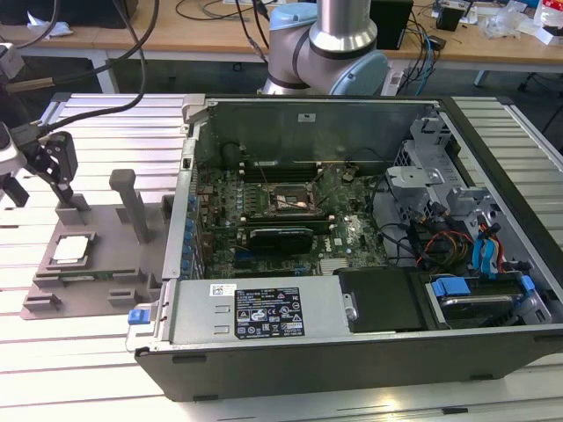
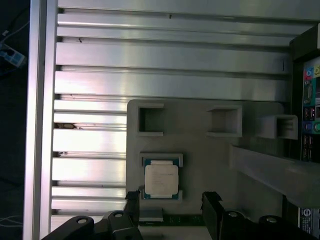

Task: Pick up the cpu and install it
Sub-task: 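Pick up the cpu and move it towards the insertion slot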

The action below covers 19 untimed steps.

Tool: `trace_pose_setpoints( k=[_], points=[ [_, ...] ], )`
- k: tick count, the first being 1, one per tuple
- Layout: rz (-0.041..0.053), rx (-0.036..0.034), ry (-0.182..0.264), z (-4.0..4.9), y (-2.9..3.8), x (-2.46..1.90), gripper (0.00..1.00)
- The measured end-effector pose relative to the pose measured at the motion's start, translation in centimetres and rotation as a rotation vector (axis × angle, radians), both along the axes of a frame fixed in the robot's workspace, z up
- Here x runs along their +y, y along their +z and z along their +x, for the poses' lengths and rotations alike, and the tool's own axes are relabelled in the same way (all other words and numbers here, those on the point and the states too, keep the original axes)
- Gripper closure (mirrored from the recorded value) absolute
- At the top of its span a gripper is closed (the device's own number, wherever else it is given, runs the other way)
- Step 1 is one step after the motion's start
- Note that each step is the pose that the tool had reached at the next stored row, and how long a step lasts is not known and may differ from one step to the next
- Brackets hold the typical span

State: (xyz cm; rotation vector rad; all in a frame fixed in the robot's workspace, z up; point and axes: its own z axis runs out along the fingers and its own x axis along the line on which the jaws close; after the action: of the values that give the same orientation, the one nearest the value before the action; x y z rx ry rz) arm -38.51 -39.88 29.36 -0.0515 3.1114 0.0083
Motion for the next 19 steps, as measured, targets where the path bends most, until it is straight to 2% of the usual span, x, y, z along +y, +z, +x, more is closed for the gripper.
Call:
trace_pose_setpoints(
  k=[11, 13, 19],
  points=[
    [-0.0001, 0.0001, 0.000, 0.00, -0.73, 0.00, 0.38],
    [-0.0001, 0.0001, 0.000, 0.00, -1.49, 0.00, 0.38],
    [0.0000, 0.0001, 0.000, 0.00, -1.87, 0.00, 0.38]
  ],
)
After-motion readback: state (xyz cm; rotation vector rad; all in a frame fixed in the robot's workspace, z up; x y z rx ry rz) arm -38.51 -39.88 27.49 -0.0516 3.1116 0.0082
